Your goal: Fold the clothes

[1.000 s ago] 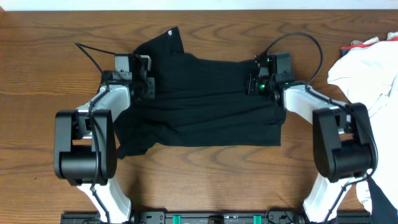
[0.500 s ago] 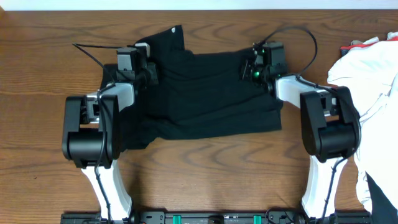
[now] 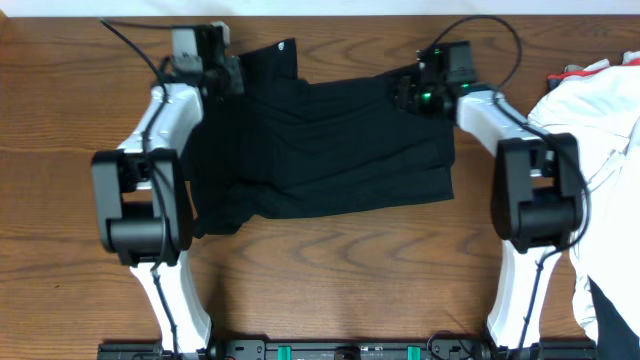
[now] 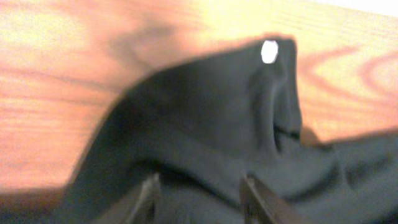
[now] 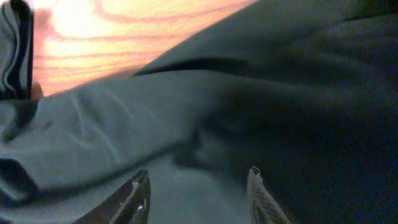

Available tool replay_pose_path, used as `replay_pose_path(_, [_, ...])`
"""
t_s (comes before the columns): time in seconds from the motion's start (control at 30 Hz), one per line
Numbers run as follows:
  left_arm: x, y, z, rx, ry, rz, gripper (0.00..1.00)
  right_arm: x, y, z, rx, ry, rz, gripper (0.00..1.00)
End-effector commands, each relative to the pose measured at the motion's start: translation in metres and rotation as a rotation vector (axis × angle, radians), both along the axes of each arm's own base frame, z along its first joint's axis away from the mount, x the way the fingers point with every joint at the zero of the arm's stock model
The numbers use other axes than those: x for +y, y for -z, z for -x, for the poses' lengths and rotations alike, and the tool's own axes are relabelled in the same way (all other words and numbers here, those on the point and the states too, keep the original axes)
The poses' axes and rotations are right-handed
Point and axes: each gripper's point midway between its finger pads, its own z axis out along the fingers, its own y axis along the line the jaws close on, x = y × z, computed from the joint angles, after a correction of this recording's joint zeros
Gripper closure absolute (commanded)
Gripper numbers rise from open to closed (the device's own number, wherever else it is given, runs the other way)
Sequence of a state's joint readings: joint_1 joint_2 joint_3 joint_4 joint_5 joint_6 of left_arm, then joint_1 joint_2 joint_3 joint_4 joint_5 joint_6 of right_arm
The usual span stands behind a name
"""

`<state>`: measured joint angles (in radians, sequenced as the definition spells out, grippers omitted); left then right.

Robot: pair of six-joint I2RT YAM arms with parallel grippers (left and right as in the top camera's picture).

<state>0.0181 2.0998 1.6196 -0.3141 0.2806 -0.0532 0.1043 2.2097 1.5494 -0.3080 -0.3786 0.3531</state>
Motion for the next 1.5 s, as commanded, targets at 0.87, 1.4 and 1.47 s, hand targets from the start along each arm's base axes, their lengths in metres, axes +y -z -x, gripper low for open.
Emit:
replay_pose_path(0.87, [0.031,0.07,0.16,0.347,-0.041,-0.098,0.94,0.051,-0.014,0.147,0.24,-0.295,0.118,0.91])
replay_pose_path(1.4, [0.038,0.158,0.114,0.244,-0.06,-0.106,0.94,0.06,-0.015,0.144,0.222,-0.282,0.103,0.92])
replay_pose_path(1.47, [0.045,0.155,0.092,0.162,-0.085,-0.139,0.94,0.061,-0.015,0.145,0.223,-0.282,0.103,0.92])
